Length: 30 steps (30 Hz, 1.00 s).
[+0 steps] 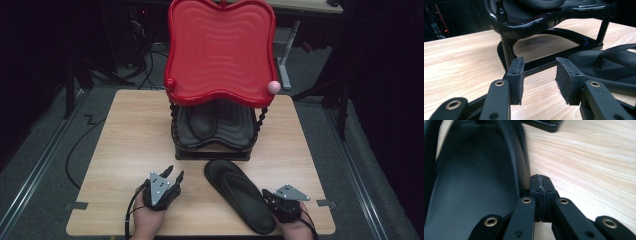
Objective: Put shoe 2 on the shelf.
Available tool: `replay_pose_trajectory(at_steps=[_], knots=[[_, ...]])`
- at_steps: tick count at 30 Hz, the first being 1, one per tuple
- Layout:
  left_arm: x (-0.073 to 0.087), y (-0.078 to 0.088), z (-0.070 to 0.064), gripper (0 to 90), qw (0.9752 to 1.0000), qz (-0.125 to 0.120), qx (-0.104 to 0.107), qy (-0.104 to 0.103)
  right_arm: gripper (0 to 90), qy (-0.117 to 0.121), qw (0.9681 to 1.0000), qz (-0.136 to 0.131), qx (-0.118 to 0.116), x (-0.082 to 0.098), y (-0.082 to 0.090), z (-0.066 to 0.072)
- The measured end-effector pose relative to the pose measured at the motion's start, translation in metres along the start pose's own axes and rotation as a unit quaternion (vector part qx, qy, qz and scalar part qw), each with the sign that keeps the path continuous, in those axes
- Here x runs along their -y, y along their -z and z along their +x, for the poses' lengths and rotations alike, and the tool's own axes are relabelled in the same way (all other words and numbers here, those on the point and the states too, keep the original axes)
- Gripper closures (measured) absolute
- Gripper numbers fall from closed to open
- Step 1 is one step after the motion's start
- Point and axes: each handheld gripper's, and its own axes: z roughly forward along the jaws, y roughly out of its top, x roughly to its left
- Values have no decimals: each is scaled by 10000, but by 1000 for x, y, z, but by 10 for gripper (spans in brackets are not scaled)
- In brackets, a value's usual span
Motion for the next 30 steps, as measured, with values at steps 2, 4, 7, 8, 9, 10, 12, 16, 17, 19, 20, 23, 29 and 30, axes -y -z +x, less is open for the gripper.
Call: replay_pose_trajectory(at_steps=[2, 4, 7, 8, 9, 10, 12, 16, 17, 19, 20, 23, 29, 30], knots=[[0, -2, -1, 575, 10000, 23, 28, 22, 900, 77, 9998, -32, -152, -1, 2, 10], [0, -2, -4, 573, 10000, 18, 55, -25, 900, 177, 9993, -55, -333, -2, 2, 24], [0, -1, -6, 568, 9999, 11, 87, -51, 895, 314, 9972, -86, -672, -6, 0, 46], [0, 0, -6, 567, 9999, 24, 103, -58, 890, 342, 9969, -88, -709, -6, -1, 49], [0, 0, -7, 564, 9999, 28, 116, -46, 884, 356, 9961, -104, -804, -8, -3, 56], [1, 1, -7, 561, 9999, 54, 125, -59, 877, 390, 9949, -121, -921, -10, -6, 62], [3, 3, -9, 553, 9998, 96, 153, -68, 865, 486, 9928, -134, -1085, -14, -13, 74], [4, 10, -20, 520, 9993, 94, 151, -321, 820, 323, 9917, -374, -1189, -27, -14, 75], [4, 12, -24, 506, 9992, 70, 160, -347, 788, 275, 9921, -533, -1101, -31, -11, 74], [4, 16, -31, 477, 9994, 44, 280, -200, 719, 195, 9907, -762, -1113, -36, -9, 75], [4, 17, -35, 458, 9992, 64, 377, -72, 665, 199, 9895, -877, -1130, -38, -9, 77], [7, 18, -52, 405, 9976, 228, 658, 34, 532, 248, 9887, -990, -1102, -44, -15, 89], [19, 6, -67, 356, 9934, 816, 797, 157, 537, 193, 9928, -676, -971, -47, -39, 98], [19, 4, -67, 356, 9925, 880, 813, 222, 568, 151, 9930, -607, -1001, -47, -43, 97]])
